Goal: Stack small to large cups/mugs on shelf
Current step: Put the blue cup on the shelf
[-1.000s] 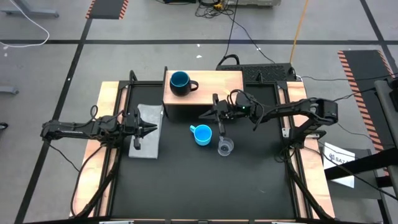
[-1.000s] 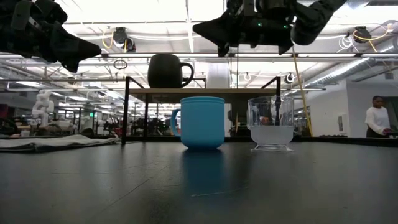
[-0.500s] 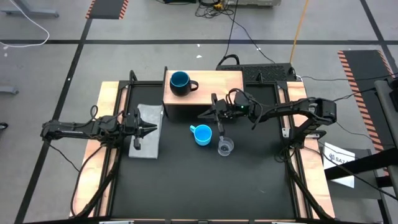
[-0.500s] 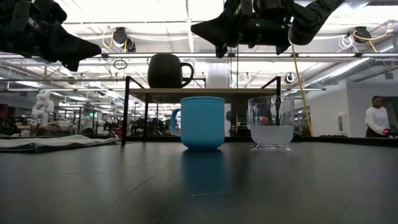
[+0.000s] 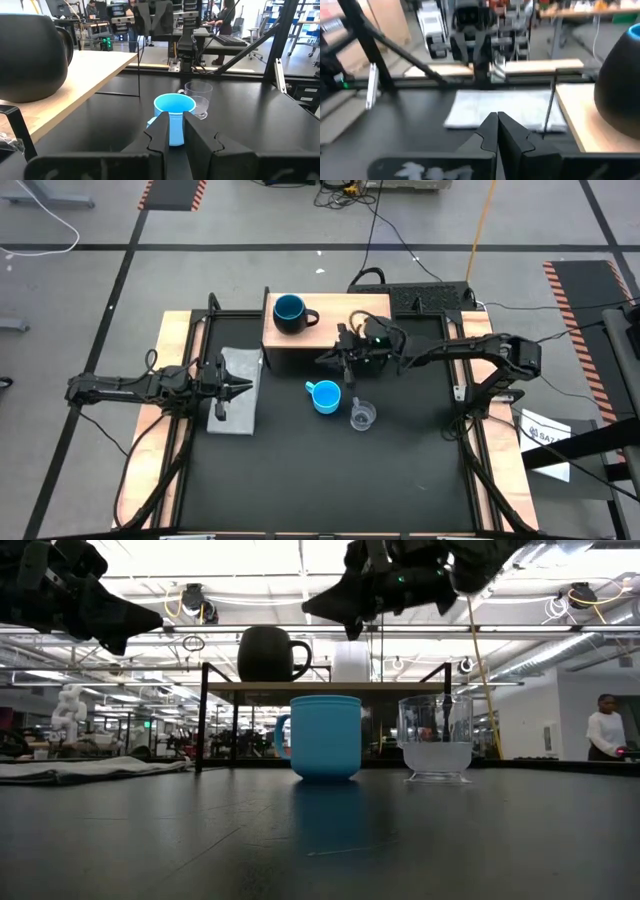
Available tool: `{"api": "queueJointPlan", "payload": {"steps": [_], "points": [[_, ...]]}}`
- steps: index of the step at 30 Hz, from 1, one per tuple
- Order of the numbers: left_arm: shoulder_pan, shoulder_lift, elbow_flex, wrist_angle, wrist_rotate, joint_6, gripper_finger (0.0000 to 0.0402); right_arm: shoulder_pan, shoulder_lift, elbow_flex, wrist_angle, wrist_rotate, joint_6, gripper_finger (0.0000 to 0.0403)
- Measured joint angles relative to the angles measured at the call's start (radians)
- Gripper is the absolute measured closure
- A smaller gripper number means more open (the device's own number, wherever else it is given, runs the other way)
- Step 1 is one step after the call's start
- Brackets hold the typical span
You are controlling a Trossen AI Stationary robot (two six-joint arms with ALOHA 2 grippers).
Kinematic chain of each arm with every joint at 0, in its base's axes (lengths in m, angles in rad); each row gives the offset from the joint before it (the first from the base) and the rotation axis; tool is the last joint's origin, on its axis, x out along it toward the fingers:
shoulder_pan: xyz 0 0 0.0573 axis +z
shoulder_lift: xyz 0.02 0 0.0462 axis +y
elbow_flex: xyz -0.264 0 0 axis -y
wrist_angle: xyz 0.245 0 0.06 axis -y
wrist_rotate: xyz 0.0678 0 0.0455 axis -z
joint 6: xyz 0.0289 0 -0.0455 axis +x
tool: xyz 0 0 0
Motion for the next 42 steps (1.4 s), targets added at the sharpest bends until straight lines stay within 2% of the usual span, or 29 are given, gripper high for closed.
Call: {"api": "queueJointPlan", "payload": {"steps": [7, 15, 19, 25, 30, 33, 42], "points": [[0.000, 0.000, 0.000, -0.030, 0.001, 0.000, 0.0346, 0.002, 0.000, 0.138, -0.292, -0.003, -0.021, 0.0403], [0.000, 0.000, 0.000, -0.040, 0.001, -0.002, 0.0346, 0.005, 0.004, 0.194, -0.399, -0.025, 0.006, 0.0403], [0.000, 0.000, 0.000, -0.040, 0.002, 0.000, 0.0346, 0.009, 0.058, 0.273, -0.547, -0.030, 0.005, 0.0403], [0.000, 0.000, 0.000, -0.051, 0.003, -0.001, 0.0346, 0.037, 0.196, 0.472, -0.754, -0.022, -0.047, 0.0403], [0.000, 0.002, 0.000, -0.057, 0.027, -0.004, 0.0346, 0.051, 0.246, 0.594, -0.914, 0.065, -0.095, 0.0403], [0.000, 0.002, 0.000, -0.058, 0.036, -0.004, 0.0346, 0.050, 0.262, 0.649, -1.014, 0.079, -0.096, 0.0403], [0.000, 0.002, 0.000, -0.061, 0.038, 0.011, 0.0346, 0.050, 0.262, 0.689, -1.181, 0.096, -0.093, 0.0403]]}}
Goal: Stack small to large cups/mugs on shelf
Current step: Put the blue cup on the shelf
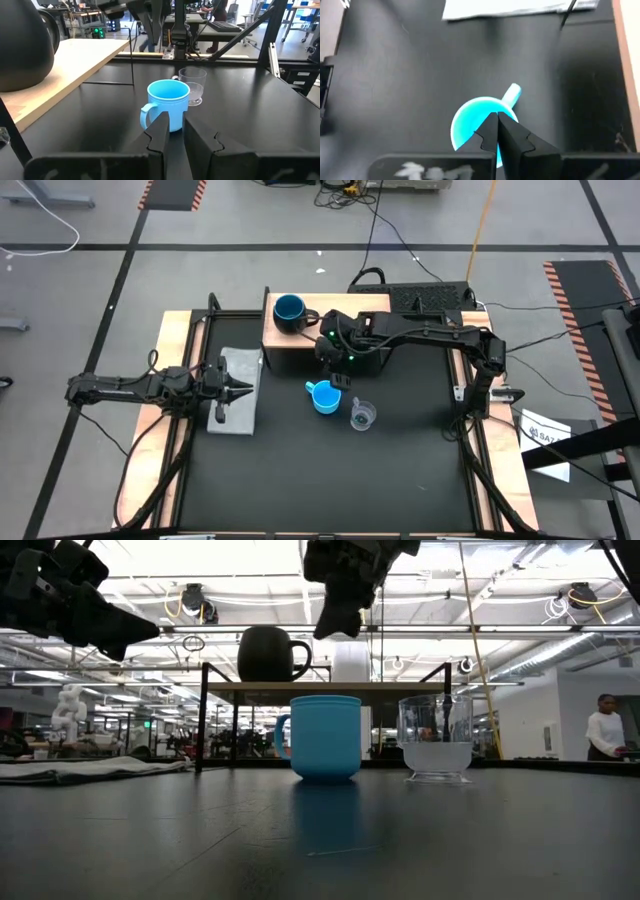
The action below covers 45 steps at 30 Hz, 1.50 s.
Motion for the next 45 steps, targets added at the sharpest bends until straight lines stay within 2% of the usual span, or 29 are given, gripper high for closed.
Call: {"api": "queueJointPlan", "payload": {"steps": [11, 20, 24, 45], "points": [[0.000, 0.000, 0.000, 0.009, -0.003, 0.019, 0.0346, 0.015, 0.015, 0.025, -0.124, 0.023, -0.027, 0.0403], [0.000, 0.000, 0.000, 0.009, -0.004, 0.019, 0.0346, 0.016, 0.191, 0.263, -0.331, 0.090, -0.060, 0.0403], [0.000, 0.000, 0.000, 0.005, -0.004, 0.012, 0.0346, 0.016, 0.218, 0.300, -0.347, 0.091, -0.069, 0.0403], [0.000, 0.000, 0.000, -0.014, -0.004, 0.017, 0.0346, 0.042, 0.219, 0.301, -0.323, 0.086, -0.097, 0.0403]]}}
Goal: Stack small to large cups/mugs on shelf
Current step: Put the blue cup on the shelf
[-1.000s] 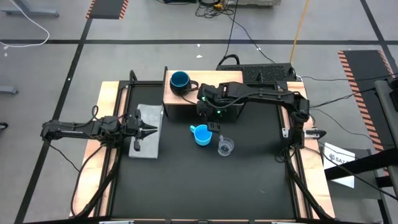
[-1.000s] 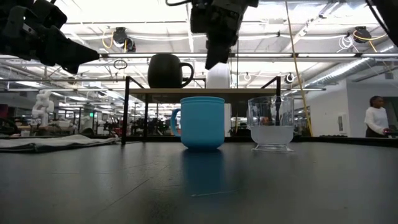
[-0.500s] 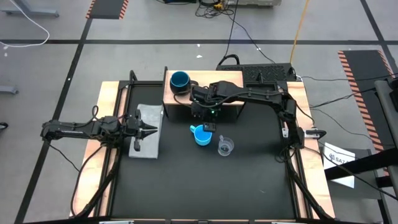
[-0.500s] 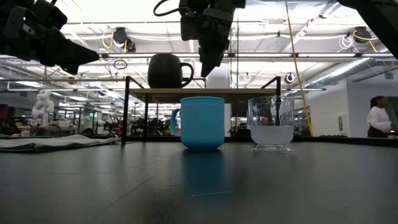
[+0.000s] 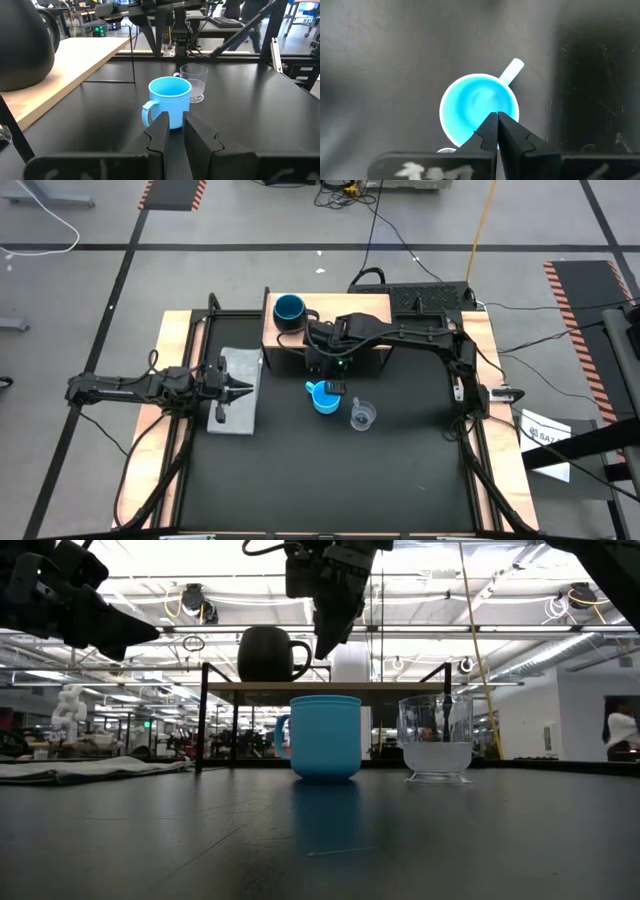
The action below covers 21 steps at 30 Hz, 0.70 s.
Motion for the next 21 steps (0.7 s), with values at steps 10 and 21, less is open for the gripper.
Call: {"api": "queueJointPlan", "payload": {"steps": [10, 21], "points": [[0.000, 0.000, 0.000, 0.000, 0.009, -0.004, 0.0346, 0.006, 0.000, 0.000, 0.009, -0.001, -0.005, 0.0307], [0.000, 0.000, 0.000, 0.000, 0.010, -0.004, 0.0346, 0.007, 0.000, 0.000, 0.007, -0.001, 0.003, 0.0195]]}}
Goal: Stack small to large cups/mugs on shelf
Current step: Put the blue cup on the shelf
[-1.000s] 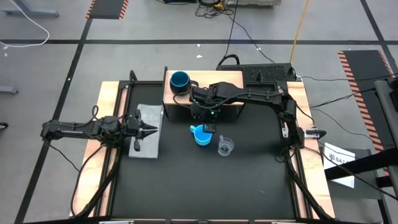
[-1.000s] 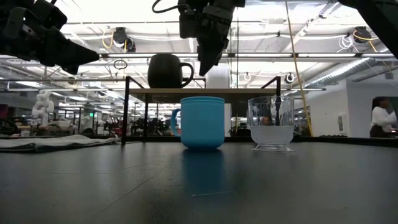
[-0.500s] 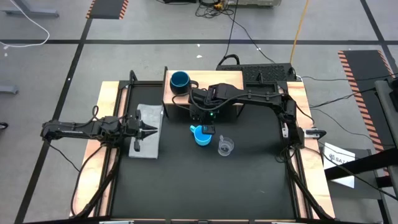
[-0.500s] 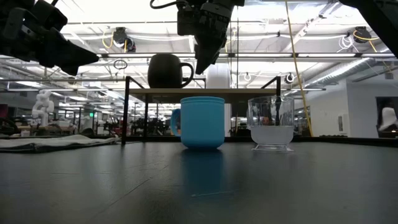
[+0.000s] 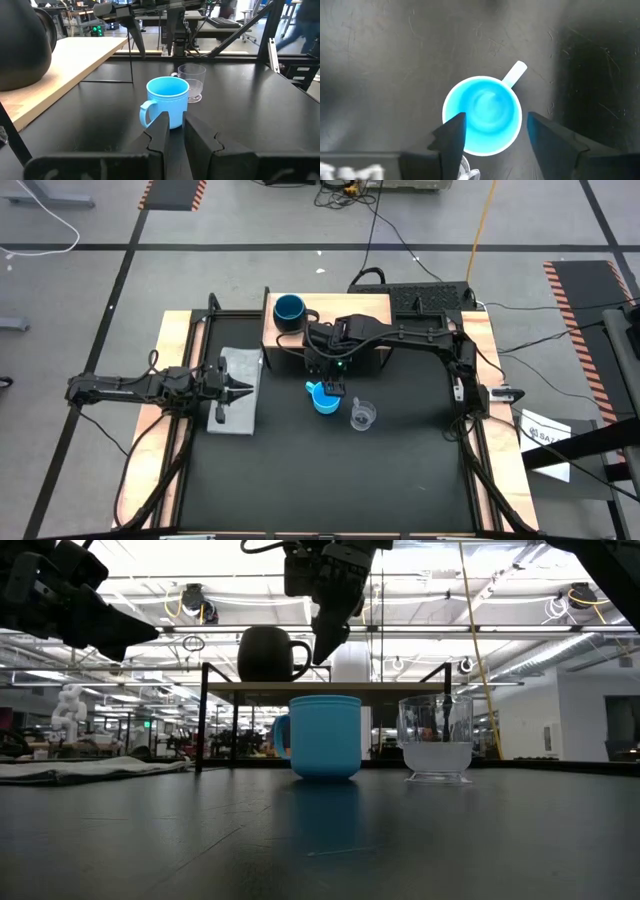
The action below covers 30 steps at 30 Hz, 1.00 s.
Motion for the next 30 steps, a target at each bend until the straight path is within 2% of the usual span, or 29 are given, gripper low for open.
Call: {"api": "queueJointPlan", "payload": {"steps": [7, 17, 30], "points": [[0.000, 0.000, 0.000, 0.000, 0.000, 0.000, 0.0346, 0.001, 0.006, -0.001, -0.009, 0.004, 0.028, 0.0170], [0.000, 0.000, 0.000, -0.006, 0.003, -0.001, 0.0346, 0.016, 0.007, -0.089, 0.026, 0.053, 0.016, 0.0173], [0.000, 0.000, 0.000, -0.008, 0.010, -0.009, 0.0346, 0.002, 0.007, -0.206, 0.147, 0.057, 0.016, 0.0174]]}}
